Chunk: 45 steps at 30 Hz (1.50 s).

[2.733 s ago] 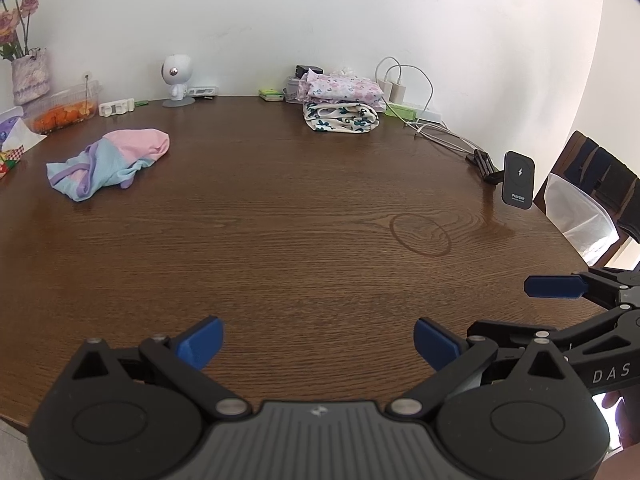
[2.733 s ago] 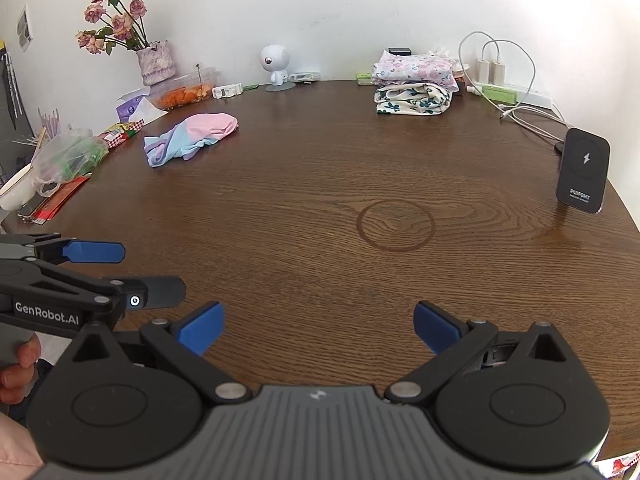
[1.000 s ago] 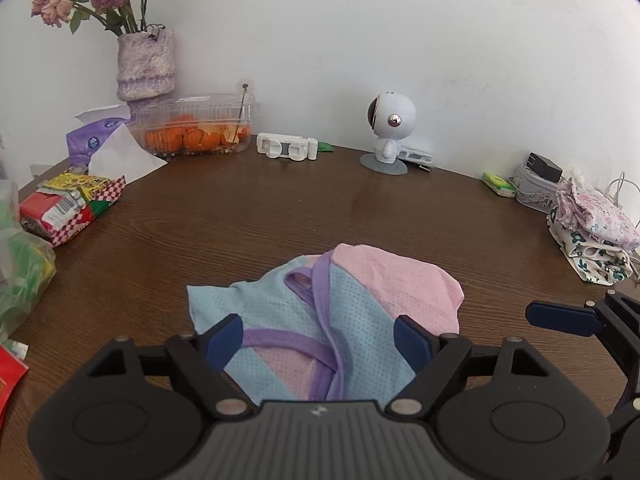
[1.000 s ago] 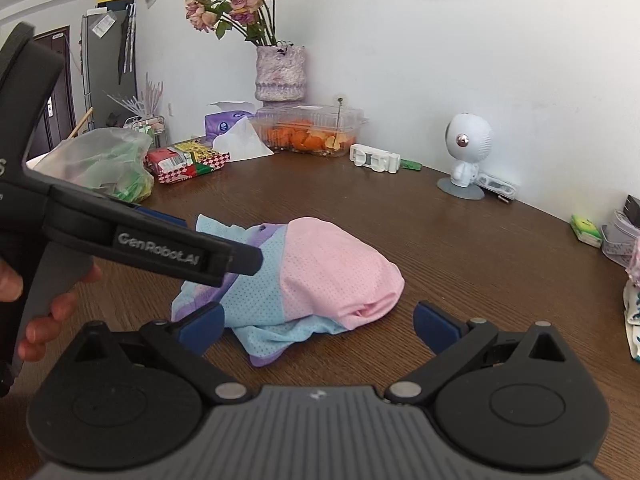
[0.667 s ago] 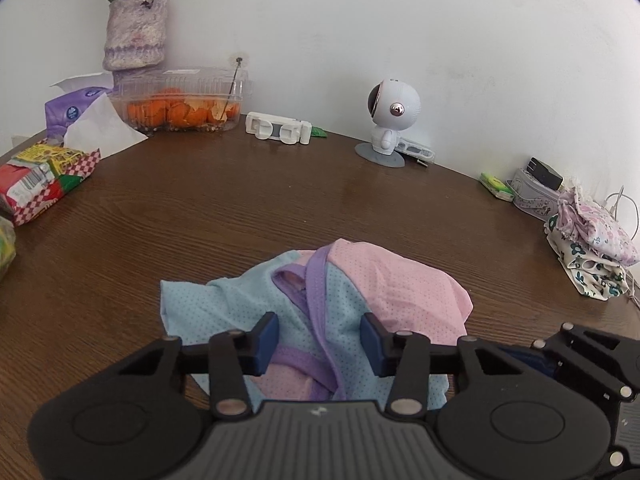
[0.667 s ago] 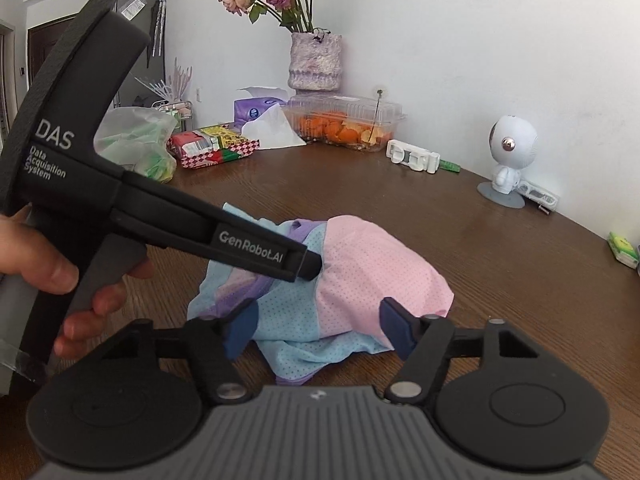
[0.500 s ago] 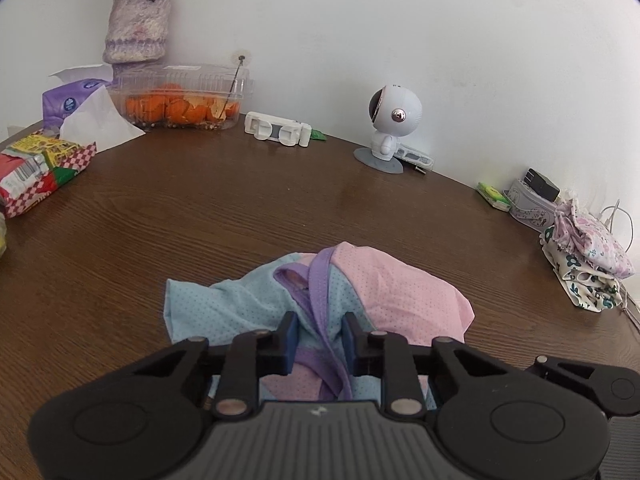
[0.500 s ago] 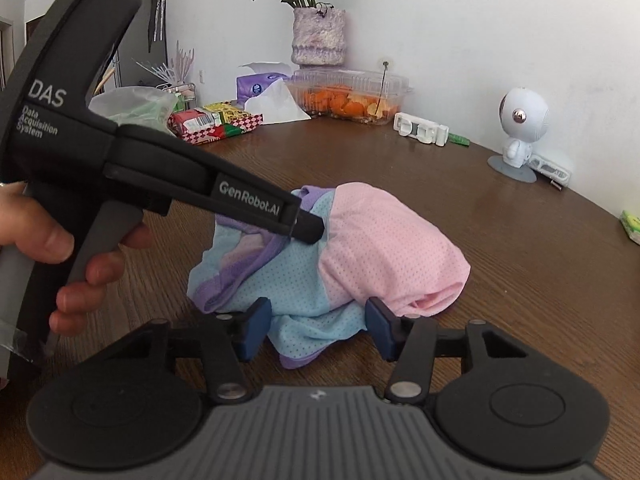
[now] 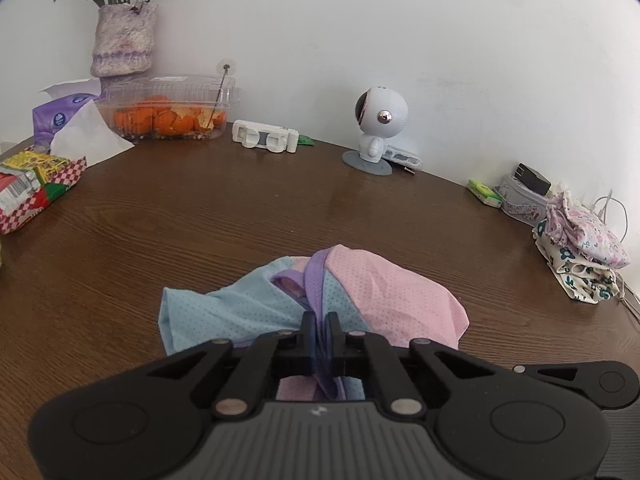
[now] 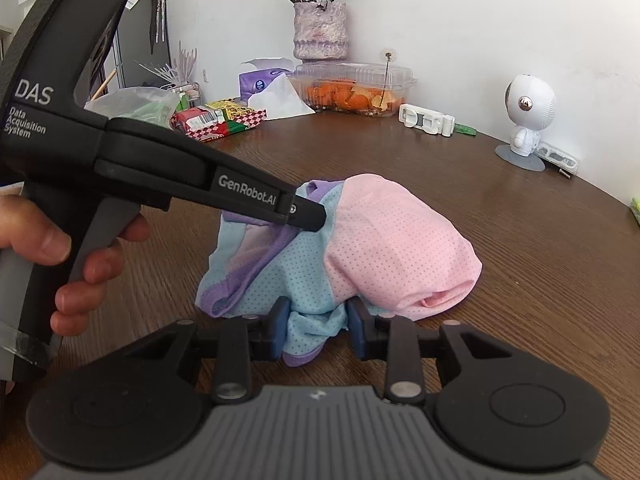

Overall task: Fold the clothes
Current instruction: 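Lift the garment with both tools and spread it flat on the table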

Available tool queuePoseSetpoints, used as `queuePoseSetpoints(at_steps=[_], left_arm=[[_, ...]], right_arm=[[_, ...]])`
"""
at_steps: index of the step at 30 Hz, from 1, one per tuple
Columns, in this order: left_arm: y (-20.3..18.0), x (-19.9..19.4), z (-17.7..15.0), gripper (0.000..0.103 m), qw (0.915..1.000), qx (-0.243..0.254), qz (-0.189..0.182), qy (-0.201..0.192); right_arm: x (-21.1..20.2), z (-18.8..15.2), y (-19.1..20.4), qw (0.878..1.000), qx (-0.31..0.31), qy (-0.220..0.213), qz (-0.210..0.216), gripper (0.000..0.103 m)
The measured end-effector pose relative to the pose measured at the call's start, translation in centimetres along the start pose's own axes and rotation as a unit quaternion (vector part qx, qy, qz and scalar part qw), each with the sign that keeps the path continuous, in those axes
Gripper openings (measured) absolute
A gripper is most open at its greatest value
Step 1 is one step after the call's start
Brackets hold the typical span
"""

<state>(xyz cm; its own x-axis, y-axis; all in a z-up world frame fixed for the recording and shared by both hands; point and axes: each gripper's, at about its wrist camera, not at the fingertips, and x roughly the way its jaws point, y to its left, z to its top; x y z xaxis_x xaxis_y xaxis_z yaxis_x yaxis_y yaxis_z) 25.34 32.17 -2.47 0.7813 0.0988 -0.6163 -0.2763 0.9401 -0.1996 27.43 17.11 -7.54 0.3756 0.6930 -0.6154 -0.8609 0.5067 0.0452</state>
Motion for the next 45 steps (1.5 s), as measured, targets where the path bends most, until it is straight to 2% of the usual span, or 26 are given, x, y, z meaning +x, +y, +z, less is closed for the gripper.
queuePoseSetpoints(at_steps=[1,2,7,14,18,23,25,27,29,31,35,36,37,38,39,40,42,44,45], left_arm=[[-0.2,-0.4,0.0,0.002,1.0,0.005,-0.005,-0.005],[-0.5,-0.7,0.0,0.002,0.9999,0.009,-0.011,-0.009],[-2.1,-3.3,0.5,0.001,0.9985,0.024,-0.036,-0.035],[-5.7,-9.1,2.5,0.001,0.9915,0.047,-0.078,-0.093],[-9.4,-13.9,3.4,0.001,0.9808,0.071,-0.12,-0.136],[-15.1,-20.4,3.0,0.001,0.9581,0.119,-0.182,-0.186],[-17.2,-21.9,2.0,0.001,0.9541,0.13,-0.199,-0.182],[-18.8,-22.3,0.7,0.001,0.9544,0.136,-0.206,-0.167],[-19.6,-21.9,-0.9,0.002,0.9586,0.131,-0.208,-0.144],[-19.9,-21.1,-2.5,0.005,0.9652,0.122,-0.201,-0.114],[-19.0,-18.0,-5.1,0.014,0.9815,0.109,-0.149,-0.052],[-18.5,-17.1,-5.4,0.022,0.9851,0.104,-0.132,-0.037],[-17.9,-16.2,-5.7,0.036,0.9881,0.098,-0.116,-0.022],[-16.8,-15.3,-6.0,0.045,0.9914,0.089,-0.095,-0.012],[-15.6,-14.6,-5.9,0.058,0.9941,0.078,-0.075,-0.007],[-14.4,-13.8,-5.8,0.062,0.9962,0.067,-0.055,-0.002],[-12.2,-12.3,-5.4,0.072,0.9986,0.048,-0.02,0.01],[-10.3,-10.7,-4.8,0.075,0.9992,0.028,0.002,0.028],[-9.6,-9.6,-4.6,0.075,0.9989,0.019,-0.001,0.043]], right_arm=[[0.0,0.1,0.0,1.0,0.0,0.0,0.003,0.012],[-0.2,0.1,-0.1,1.0,0.002,-0.001,0.006,0.009],[-2.2,0.6,-0.6,0.999,0.016,-0.021,0.017,0.006],[-9.5,2.9,-1.4,0.996,0.023,-0.089,0.008,0.006],[-15.3,4.1,-1.9,0.99,0.029,-0.136,-0.003,0.005],[-24.0,3.1,-2.1,0.982,0.029,-0.186,-0.025,0.005],[-27.3,1.9,-2.3,0.98,0.027,-0.191,-0.046,0.005],[-29.8,0.1,-2.7,0.98,0.033,-0.185,-0.061,0.004],[-31.8,-2.0,-3.1,0.981,0.041,-0.175,-0.078,0.0],[-33.2,-4.5,-3.6,0.981,0.053,-0.157,-0.098,0.0],[-32.9,-8.6,-4.6,0.987,0.069,-0.091,-0.111,0.001],[-32.5,-9.4,-4.6,0.988,0.069,-0.075,-0.112,0.003],[-32.0,-9.8,-4.6,0.99,0.068,-0.064,-0.108,0.008],[-31.3,-9.8,-4.4,0.991,0.066,-0.057,-0.102,0.026],[-30.3,-9.7,-3.9,0.993,0.064,-0.047,-0.093,0.042],[-29.3,-9.5,-3.4,0.994,0.058,-0.041,-0.084,0.064],[-27.2,-8.2,-1.9,0.997,0.032,-0.033,-0.063,0.066],[-24.6,-7.0,-0.7,0.999,0.015,-0.017,-0.048,0.068],[-22.9,-6.5,-0.3,0.999,0.016,-0.006,-0.047,0.068]])
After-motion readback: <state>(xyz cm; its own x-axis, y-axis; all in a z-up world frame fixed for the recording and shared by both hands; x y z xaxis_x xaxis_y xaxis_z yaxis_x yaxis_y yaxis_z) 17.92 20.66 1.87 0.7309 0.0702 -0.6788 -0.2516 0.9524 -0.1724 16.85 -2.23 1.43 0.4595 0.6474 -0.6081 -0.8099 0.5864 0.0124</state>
